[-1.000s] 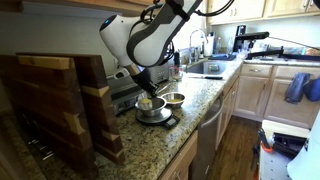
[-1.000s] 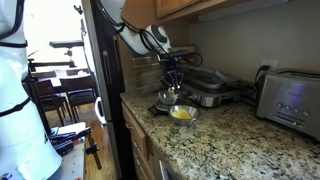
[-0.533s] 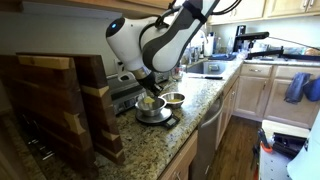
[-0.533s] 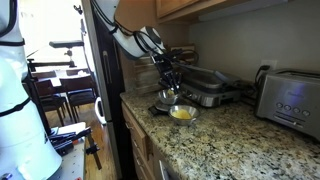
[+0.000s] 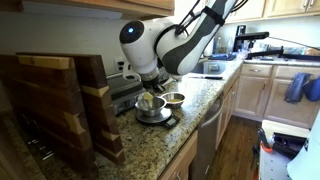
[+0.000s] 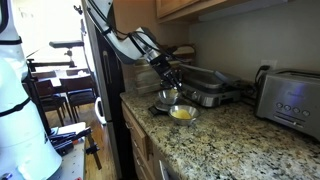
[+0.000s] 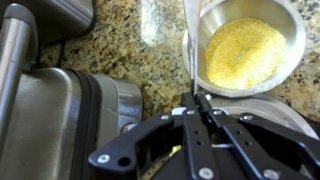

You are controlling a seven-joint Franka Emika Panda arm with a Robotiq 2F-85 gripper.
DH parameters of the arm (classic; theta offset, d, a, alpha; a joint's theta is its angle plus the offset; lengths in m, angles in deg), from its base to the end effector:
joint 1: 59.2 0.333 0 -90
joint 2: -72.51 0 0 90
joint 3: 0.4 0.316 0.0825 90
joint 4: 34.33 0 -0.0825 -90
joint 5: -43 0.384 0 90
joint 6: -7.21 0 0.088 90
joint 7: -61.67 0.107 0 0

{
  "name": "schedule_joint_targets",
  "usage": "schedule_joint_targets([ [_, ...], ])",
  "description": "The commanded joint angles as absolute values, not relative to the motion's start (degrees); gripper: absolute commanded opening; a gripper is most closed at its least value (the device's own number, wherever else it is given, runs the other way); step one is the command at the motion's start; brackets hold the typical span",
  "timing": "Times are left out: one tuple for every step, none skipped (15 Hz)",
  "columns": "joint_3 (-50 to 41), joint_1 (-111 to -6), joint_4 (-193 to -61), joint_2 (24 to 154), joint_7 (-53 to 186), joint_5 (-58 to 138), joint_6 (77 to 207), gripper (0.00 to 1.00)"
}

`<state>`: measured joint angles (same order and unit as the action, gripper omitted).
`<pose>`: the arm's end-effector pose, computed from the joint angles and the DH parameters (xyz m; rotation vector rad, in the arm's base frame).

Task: Use the silver spoon to spoon out some of the contents from the bowl on the right into the bowl on the left

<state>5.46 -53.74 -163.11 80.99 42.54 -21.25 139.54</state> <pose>0.5292 0.0876 0.3009 1.8517 1.5002 -0.1507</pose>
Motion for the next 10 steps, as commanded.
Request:
schedule_joint_targets([
  [4.64, -54.17, -168.25, 76.62, 49.77, -28.20, 142.78, 0.03],
  [4.59, -54.25, -168.71, 76.44, 51.08, -29.28, 143.09, 0.03],
  [4.55, -54.37, -169.42, 76.07, 52.50, -30.32, 143.73, 0.03],
  [4.48, -54.47, -169.85, 75.90, 54.15, -31.51, 144.30, 0.03],
  [4.39, -54.52, -170.62, 75.39, 56.56, -33.10, 145.40, 0.03],
  [4.32, -54.53, -171.07, 75.14, 58.45, -34.60, 146.04, 0.03],
  [4.22, -54.56, -171.65, 74.84, 60.77, -36.34, 147.06, 0.03],
  [4.15, -54.57, -172.11, 74.53, 62.60, -37.87, 147.66, 0.03],
  [4.09, -54.54, -172.51, 74.24, 64.90, -39.98, 148.13, 0.03],
  [4.07, -54.57, -172.88, 74.03, 66.48, -41.53, 148.58, 0.03],
])
